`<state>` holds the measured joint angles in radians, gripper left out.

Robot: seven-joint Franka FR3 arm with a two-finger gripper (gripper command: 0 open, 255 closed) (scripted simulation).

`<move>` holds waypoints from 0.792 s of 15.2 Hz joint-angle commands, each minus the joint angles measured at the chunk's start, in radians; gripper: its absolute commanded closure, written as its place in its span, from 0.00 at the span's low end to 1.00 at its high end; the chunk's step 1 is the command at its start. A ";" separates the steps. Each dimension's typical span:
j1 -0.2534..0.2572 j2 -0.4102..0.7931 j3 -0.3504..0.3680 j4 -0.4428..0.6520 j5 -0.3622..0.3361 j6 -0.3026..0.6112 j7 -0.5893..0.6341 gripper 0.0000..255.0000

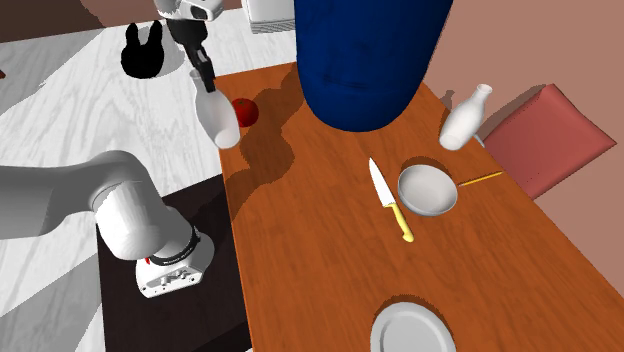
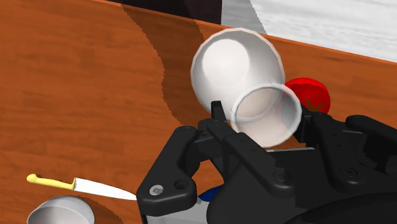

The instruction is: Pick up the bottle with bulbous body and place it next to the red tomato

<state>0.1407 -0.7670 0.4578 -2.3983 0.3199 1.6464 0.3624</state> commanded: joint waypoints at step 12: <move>0.016 0.003 0.050 -0.167 0.044 0.172 -0.011 1.00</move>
<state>0.1557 -0.7654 0.5040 -2.5537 0.3604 1.8040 0.3521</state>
